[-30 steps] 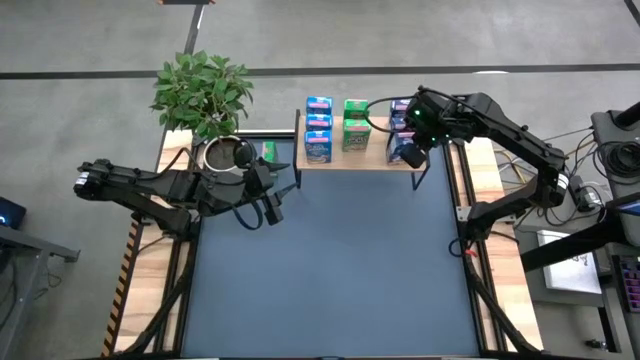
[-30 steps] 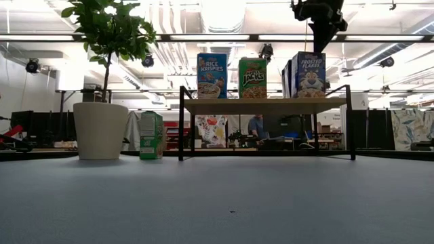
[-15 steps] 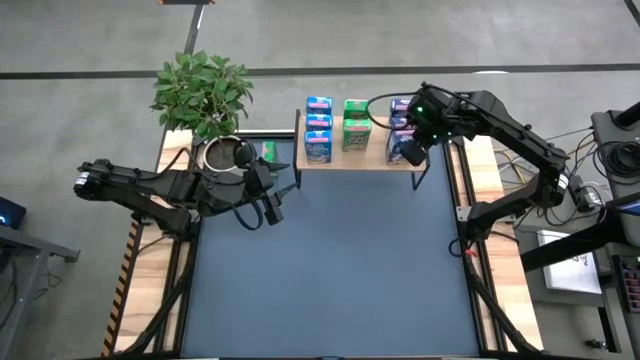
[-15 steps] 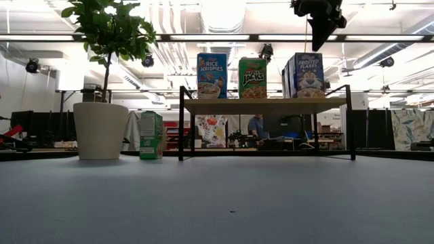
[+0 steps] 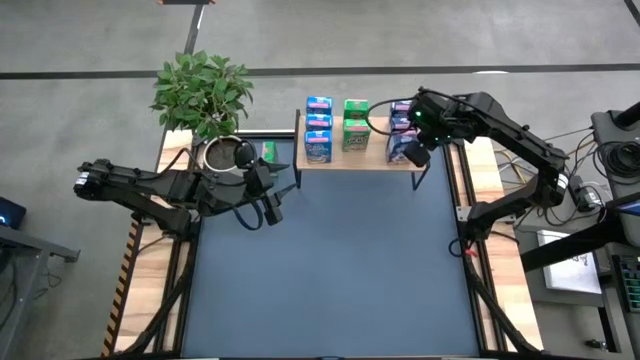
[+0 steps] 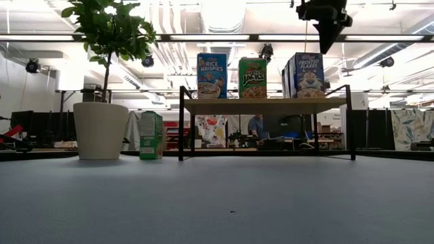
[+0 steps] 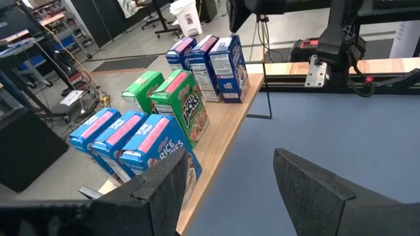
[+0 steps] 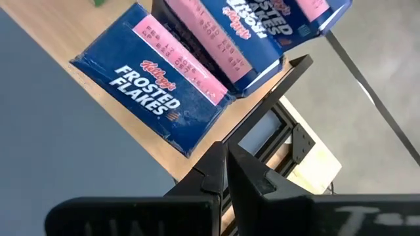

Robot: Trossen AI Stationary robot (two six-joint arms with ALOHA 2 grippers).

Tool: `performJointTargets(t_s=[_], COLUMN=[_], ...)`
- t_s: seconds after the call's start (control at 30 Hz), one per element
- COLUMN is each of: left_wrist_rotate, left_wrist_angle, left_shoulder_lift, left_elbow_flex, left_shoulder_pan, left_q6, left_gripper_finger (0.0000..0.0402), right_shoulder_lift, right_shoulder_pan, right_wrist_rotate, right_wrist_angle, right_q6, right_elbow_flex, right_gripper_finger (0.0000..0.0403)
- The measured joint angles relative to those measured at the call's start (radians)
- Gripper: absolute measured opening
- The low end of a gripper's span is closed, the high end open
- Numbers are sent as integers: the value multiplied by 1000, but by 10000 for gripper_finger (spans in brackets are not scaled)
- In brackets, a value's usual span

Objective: Stack cereal on shelf
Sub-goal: Put the blue cereal box on the shelf aligned with the other blue cereal boxes

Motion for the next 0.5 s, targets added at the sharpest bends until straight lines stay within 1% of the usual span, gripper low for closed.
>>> performJointTargets(t_s=[0.2,0.37,0.5], left_wrist_rotate=[0,0,0], left_wrist_angle=[0,0,0], left_shoulder_lift=[0,0,0], left_elbow_flex=[0,0,0], left_shoulder_pan=[0,0,0], left_q6=[0,-3,-3], left_gripper_finger=[210,210,210], right_shoulder_lift=[0,0,0], right_shoulder_pan=[0,0,0], right_wrist_rotate=[-17,-62,-68], right_wrist_angle=[-1,-1,-1], right_q6=[15,16,17], right_elbow_flex=[-7,-7,-7], right_gripper_finger=[9,9,9])
